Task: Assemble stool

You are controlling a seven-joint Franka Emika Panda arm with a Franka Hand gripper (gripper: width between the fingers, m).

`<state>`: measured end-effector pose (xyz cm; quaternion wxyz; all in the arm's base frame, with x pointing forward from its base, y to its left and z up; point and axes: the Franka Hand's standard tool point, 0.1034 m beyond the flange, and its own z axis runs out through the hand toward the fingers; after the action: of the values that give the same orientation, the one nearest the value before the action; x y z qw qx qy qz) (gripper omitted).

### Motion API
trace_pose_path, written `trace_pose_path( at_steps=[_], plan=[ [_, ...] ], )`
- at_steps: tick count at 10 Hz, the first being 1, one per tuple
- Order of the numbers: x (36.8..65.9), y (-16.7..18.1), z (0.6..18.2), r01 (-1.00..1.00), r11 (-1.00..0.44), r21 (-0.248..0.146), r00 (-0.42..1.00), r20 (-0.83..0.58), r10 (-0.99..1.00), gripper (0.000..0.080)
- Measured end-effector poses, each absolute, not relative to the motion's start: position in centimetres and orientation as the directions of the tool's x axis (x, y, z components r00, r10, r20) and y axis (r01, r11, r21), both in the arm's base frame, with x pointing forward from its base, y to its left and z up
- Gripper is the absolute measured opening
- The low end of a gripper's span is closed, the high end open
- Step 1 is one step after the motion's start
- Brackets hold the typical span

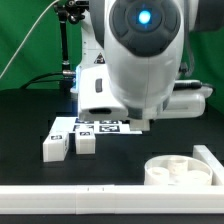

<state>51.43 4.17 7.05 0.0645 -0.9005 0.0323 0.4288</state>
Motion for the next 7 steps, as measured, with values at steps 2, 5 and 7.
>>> trace_pose_path(
  at_steps=[2, 5, 7],
  plan=[
    [52.1, 4.2, 6.7, -0.114, -0.989, -0.09, 0.664, -0.747, -0.009, 0.0343],
    [54.1, 4.5, 6.5, -0.107, -0.99, -0.093, 0.751, -0.66, -0.02, 0.0343],
    [55.3, 5.1, 8.9, -0.095, -0.991, -0.098, 0.824, -0.567, -0.023, 0.0343]
  ],
)
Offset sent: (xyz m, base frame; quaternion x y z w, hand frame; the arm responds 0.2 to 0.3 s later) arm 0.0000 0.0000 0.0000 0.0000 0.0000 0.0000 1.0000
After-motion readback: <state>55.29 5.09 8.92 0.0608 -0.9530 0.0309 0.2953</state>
